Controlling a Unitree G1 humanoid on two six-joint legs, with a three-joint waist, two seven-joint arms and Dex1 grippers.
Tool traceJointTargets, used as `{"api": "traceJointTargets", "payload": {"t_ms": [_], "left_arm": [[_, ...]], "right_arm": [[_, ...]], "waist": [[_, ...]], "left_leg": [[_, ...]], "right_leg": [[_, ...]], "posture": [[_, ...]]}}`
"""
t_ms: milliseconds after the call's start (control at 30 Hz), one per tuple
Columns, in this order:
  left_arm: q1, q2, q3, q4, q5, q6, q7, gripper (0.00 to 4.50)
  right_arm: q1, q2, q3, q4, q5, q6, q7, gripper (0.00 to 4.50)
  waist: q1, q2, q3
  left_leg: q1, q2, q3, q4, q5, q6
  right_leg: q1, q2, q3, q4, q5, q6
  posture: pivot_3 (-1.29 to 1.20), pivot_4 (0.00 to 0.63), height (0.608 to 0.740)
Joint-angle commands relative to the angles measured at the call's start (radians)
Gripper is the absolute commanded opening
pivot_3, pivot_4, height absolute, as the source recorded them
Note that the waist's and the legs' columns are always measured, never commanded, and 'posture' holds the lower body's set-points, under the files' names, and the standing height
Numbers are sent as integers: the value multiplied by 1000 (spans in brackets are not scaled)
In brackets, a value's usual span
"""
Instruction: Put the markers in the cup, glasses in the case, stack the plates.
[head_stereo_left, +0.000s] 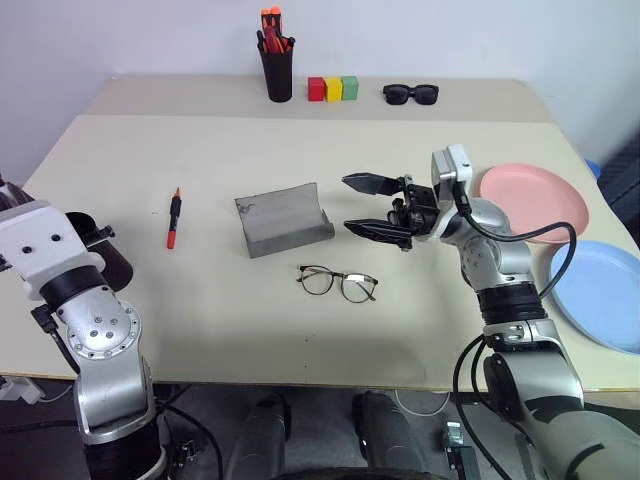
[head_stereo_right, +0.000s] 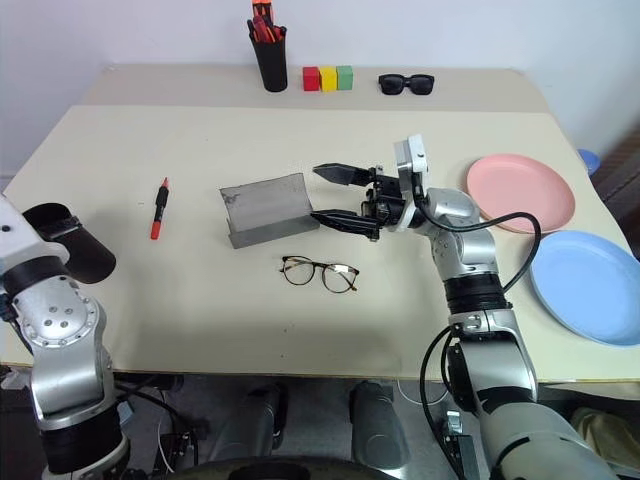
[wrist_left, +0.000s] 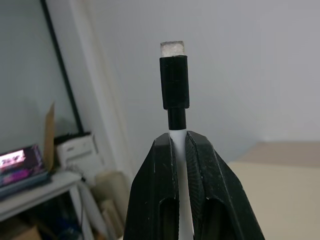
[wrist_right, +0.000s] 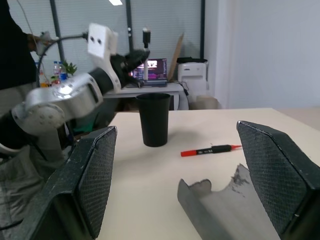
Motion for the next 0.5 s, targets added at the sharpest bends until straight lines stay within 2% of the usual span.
{"api": "traceJointTargets", "payload": {"t_ms": [33, 500], "left_arm": [[-28, -17, 27, 39, 6, -50, 32, 11], [-36, -49, 28, 121, 8, -105, 47, 11]], "right_arm": [[-5, 14, -7, -66, 23, 18, -16, 3922], [37, 9, 13, -230, 28, 106, -76, 3922]], "waist": [[1, 0, 0], [2, 0, 0]], "left_leg": [[0, 0, 0, 0, 0, 0], [0, 0, 0, 0, 0, 0]], "right_leg": [[0, 0, 0, 0, 0, 0], [0, 0, 0, 0, 0, 0]], "posture": [[0, 150, 740], [0, 150, 740]]}}
